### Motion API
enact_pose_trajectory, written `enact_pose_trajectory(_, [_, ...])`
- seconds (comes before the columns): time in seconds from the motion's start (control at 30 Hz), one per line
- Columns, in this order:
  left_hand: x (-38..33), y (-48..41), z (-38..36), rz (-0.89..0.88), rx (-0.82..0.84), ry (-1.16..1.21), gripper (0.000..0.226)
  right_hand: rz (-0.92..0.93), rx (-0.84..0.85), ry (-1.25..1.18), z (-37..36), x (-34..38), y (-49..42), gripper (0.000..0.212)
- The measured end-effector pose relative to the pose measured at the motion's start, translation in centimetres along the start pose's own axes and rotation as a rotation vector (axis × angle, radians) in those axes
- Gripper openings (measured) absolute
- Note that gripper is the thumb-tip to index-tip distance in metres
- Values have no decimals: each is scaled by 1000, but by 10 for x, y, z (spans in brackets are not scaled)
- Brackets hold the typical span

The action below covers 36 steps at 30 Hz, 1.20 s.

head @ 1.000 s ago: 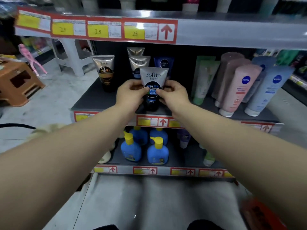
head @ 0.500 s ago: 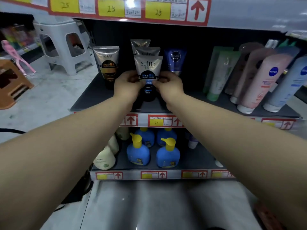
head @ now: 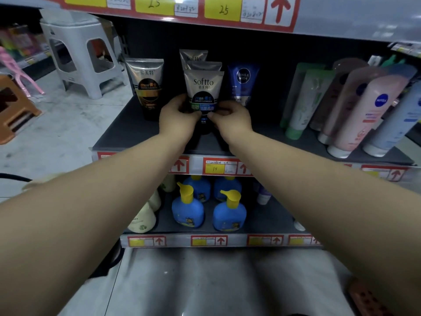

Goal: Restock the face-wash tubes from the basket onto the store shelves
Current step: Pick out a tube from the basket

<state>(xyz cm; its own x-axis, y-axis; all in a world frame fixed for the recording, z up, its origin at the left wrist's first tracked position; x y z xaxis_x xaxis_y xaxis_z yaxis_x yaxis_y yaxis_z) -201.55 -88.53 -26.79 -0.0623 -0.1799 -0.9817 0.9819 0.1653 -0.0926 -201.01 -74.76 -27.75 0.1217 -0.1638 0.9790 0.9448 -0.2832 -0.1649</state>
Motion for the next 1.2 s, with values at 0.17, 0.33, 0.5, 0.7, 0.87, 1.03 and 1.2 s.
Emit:
enact_pose_trajectory(0.17, [-14, 29, 6, -93, -92, -208, 42, 142, 65, 231, 12, 12, 23, 48])
enact_pose_trajectory(0.33, [-31, 68, -2, -153, -39, -349, 44, 391, 213, 547, 34, 32, 53, 51])
enact_pose_trajectory(0.5, [-65, 117, -29, -314, 73, -690, 52, 546, 369, 882, 74, 44, 78, 60])
enact_pose_trajectory(0.7, [-86, 175, -99, -385, 252, -1003, 63, 613, 402, 1093, 160, 46, 105, 63])
enact_pose_trajectory(0.87, [-97, 217, -174, -442, 324, -1146, 59, 543, 385, 1169, 249, 38, 120, 63])
enact_pose_trajectory(1.03, [-100, 260, -262, -550, 442, -1170, 63, 476, 290, 1197, 345, 22, 137, 60])
enact_pose_trajectory(1.2, [-101, 315, -354, -632, 591, -1101, 59, 318, 213, 1205, 441, -16, 161, 62])
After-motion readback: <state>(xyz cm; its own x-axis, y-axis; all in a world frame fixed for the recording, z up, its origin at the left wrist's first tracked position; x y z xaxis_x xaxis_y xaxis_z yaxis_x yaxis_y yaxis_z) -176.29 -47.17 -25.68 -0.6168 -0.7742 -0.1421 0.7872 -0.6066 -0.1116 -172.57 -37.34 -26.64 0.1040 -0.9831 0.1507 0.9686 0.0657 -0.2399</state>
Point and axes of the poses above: each hand's wrist, its own y-axis away from the middle knuckle, its own z-axis out of the back of the hand, x = y × z, the point moved 6 cm from there along -y, towards the middle knuckle, and after that the axes turned 6 degrees about z, right-handed, at the moved point
